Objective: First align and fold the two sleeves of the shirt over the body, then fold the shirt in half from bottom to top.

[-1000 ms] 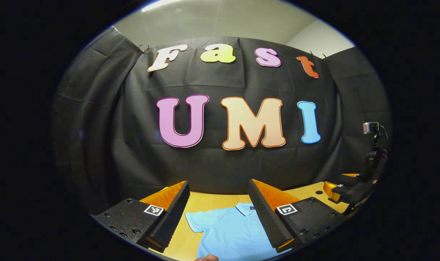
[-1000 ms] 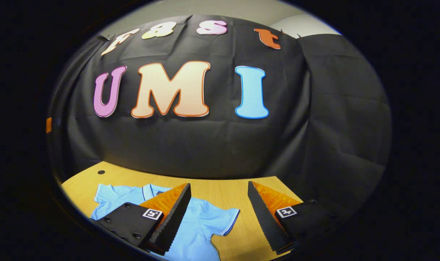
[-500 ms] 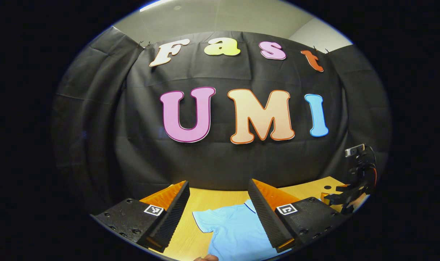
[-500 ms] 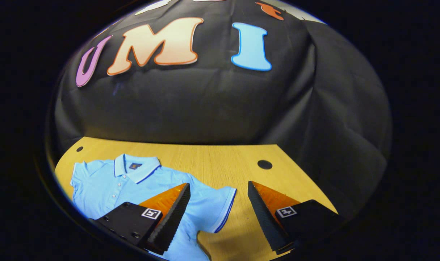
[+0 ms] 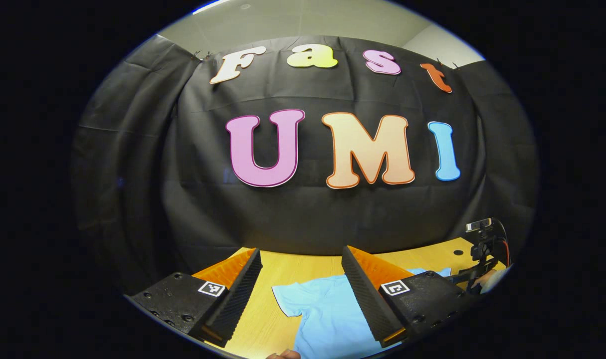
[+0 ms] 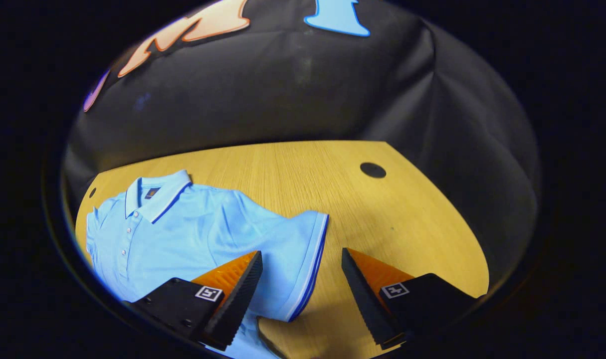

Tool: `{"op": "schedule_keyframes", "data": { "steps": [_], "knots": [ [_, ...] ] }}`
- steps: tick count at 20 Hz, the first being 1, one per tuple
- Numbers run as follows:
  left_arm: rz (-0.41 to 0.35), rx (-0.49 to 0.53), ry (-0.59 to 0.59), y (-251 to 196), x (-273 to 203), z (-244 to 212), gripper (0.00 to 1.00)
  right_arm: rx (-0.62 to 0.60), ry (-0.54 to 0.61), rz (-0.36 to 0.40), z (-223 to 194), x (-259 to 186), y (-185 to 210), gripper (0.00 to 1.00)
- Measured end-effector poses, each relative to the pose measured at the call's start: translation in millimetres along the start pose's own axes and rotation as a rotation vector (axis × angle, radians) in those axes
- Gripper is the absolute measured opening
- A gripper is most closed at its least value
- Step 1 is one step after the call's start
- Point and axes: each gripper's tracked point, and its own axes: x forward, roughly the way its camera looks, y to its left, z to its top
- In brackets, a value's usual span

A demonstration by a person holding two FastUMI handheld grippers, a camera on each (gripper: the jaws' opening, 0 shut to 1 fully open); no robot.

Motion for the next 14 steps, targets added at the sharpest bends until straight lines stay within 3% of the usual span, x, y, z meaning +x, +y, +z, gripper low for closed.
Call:
{"op": "schedule_keyframes", "data": {
  "steps": [6,7,8,9,11,12,14],
  "knots": [
    [-0.006,0.000,0.006,-1,3,-2,0.97,0.030,0.004,0.045,2,6,9,0.97],
    [-0.008,-0.005,0.011,-2,5,-5,0.97,0.026,0.002,0.056,2,6,13,0.92],
    [-0.010,-0.010,0.017,-3,5,-7,0.97,0.027,0.005,0.071,2,5,18,0.62],
    [-0.010,-0.014,0.022,-3,6,-8,0.97,0.035,0.007,0.087,2,4,21,0.53],
    [-0.006,-0.022,0.028,-2,5,-10,0.97,0.051,0.013,0.095,5,3,23,0.15],
    [-0.003,-0.023,0.031,0,5,-11,0.97,0.064,0.018,0.107,4,0,26,0.04],
    [0.004,-0.023,0.036,3,6,-12,0.97,0.086,-0.019,0.142,17,-8,37,0.07]
  ]
}}
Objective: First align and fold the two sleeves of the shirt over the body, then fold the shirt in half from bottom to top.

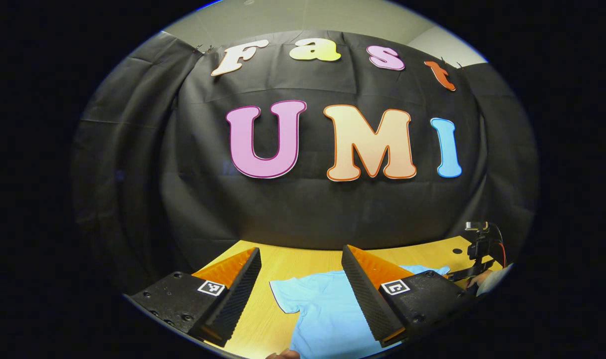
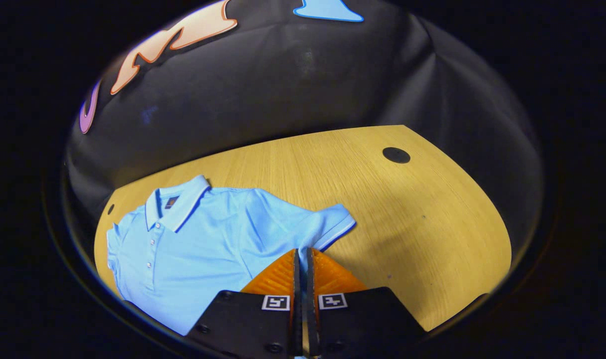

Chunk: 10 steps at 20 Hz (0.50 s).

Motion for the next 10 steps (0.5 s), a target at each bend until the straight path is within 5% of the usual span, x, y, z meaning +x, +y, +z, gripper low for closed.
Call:
{"op": "schedule_keyframes", "data": {
  "steps": [5,10],
  "knots": [
    [0.008,-0.017,0.011,3,2,-6,0.97,0.002,-0.088,0.160,30,-23,70,0.07],
    [0.007,-0.022,0.035,4,6,-17,0.97,-0.020,-0.047,0.260,5,-22,130,0.06]
  ]
}}
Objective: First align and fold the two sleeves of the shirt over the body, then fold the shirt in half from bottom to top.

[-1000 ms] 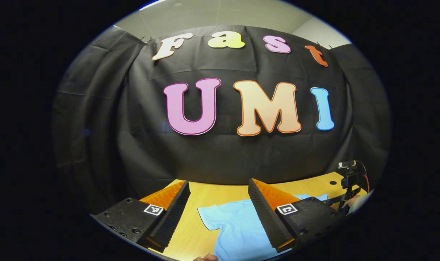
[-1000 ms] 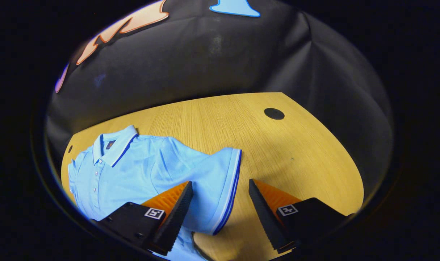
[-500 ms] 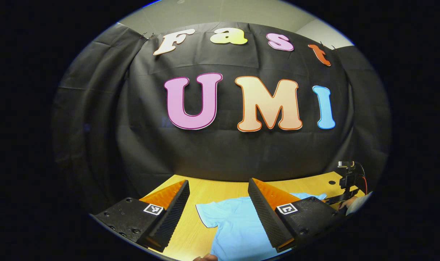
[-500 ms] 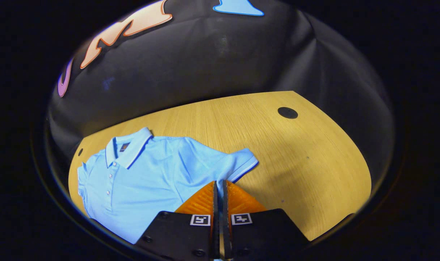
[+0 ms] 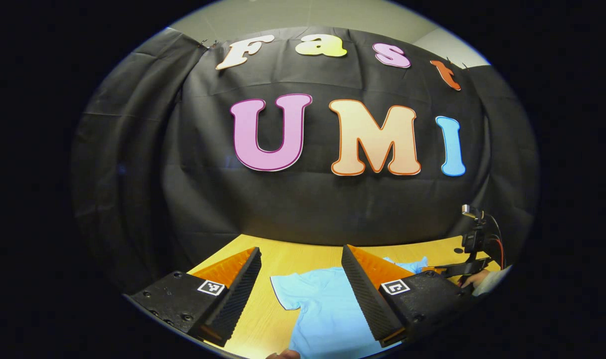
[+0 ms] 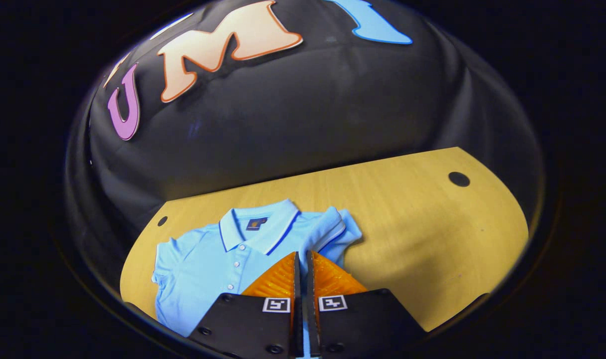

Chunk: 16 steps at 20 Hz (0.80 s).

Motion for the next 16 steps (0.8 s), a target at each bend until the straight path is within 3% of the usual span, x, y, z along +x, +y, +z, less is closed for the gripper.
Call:
{"op": "schedule_keyframes", "data": {
  "steps": [5,6,7,10,11,12,16],
  "knots": [
    [-0.005,0.018,0.023,3,11,-16,0.97,-0.030,0.044,0.047,-26,13,34,0.07],
    [-0.005,0.022,0.031,4,15,-21,0.97,-0.039,0.042,0.049,-24,4,37,0.28],
    [-0.005,0.019,0.038,5,22,-28,0.97,-0.050,0.036,0.063,-22,-2,41,0.36],
    [-0.001,-0.006,0.064,8,43,-46,0.97,-0.098,-0.014,0.053,-11,-30,39,0.80],
    [0.002,-0.008,0.073,10,50,-53,0.97,-0.102,-0.029,0.058,-7,-42,38,0.86],
    [0.010,-0.010,0.082,12,60,-59,0.97,-0.103,-0.043,0.050,-7,-50,36,1.00],
    [0.030,-0.027,0.145,23,95,-95,0.97,-0.109,-0.081,0.031,-4,-90,22,0.98]
  ]
}}
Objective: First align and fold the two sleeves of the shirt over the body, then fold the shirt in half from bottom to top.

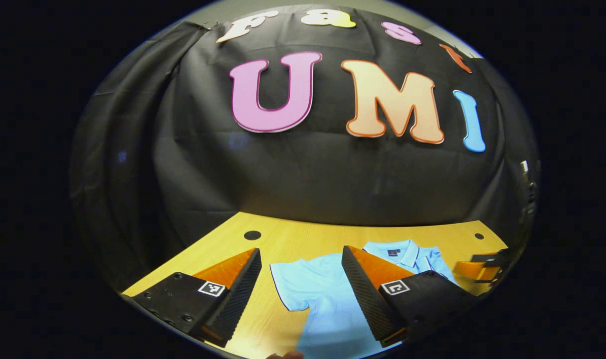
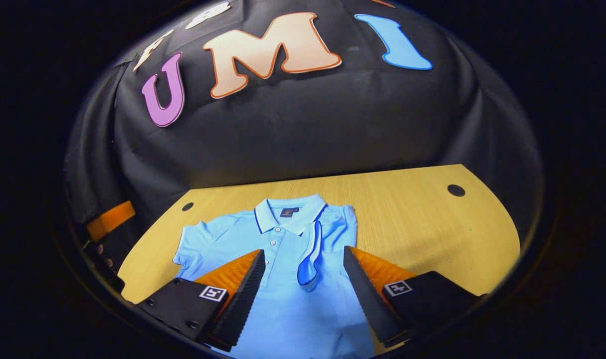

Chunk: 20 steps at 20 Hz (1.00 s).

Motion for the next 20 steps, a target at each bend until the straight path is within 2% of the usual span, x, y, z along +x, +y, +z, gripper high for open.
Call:
{"op": "schedule_keyframes", "data": {
  "steps": [10,12,17,18,20],
  "knots": [
    [0.057,-0.022,0.232,25,82,-95,0.97,-0.043,0.078,-0.052,-36,-58,-30,0.94],
    [0.080,-0.003,0.275,34,94,-112,0.97,-0.064,0.085,-0.065,-40,-63,-34,0.98],
    [0.066,0.013,0.382,34,98,-142,0.97,-0.081,0.090,-0.050,-40,-73,-29,0.98],
    [0.070,0.001,0.352,34,101,-139,0.96,-0.085,0.088,-0.051,-39,-75,-30,0.98],
    [0.071,-0.018,0.372,32,99,-144,0.96,-0.097,0.081,-0.058,-37,-79,-33,0.98]
  ]
}}
